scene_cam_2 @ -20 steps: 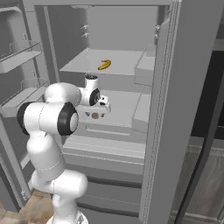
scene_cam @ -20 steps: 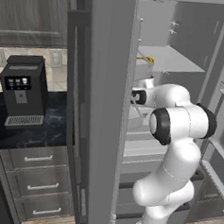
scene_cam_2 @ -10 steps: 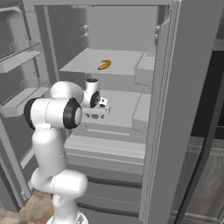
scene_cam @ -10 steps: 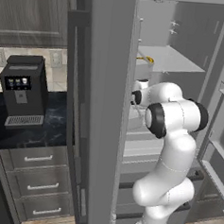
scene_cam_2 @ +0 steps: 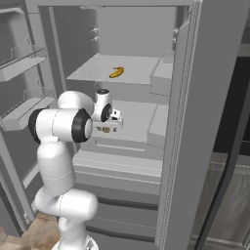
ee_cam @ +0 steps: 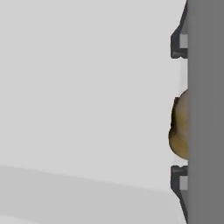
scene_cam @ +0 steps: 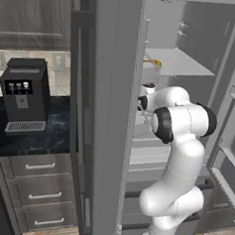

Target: Place the cold items (banana and garlic) from the fridge in one tupperware on the dining counter. Place the warm items (hot dog and kebab skewer) in the stove area in another tupperware.

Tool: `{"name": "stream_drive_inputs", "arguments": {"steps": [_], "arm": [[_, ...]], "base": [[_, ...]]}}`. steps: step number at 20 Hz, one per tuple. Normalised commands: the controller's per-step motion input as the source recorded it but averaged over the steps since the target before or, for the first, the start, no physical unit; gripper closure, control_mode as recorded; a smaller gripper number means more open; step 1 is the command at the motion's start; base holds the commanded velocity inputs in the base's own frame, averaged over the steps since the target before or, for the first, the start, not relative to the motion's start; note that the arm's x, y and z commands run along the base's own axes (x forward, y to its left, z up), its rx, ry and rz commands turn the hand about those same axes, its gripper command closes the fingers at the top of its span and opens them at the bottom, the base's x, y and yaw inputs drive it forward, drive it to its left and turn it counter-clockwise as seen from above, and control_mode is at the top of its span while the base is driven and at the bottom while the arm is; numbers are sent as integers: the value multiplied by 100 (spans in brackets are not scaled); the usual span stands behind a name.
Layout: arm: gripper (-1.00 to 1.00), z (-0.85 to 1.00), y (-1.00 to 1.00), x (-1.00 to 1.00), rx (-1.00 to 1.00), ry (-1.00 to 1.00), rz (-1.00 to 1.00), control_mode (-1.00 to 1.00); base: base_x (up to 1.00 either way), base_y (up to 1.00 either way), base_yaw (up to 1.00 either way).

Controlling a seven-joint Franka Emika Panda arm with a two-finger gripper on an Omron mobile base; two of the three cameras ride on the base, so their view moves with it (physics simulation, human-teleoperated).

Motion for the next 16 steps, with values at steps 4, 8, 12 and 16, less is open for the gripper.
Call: {"name": "stream_drive_inputs", "arguments": {"steps": [4, 8, 12, 16], "arm": [[100, -26, 0, -29, 0, -9, 0, -100], [100, -12, 0, -34, 0, -6, 0, -100], [100, 0, -32, -84, 4, -4, -10, -100], [100, 21, -56, -77, 1, -1, -13, -100]], "base": [[0, 0, 0], [0, 0, 0], [0, 0, 0], [0, 0, 0]]}}
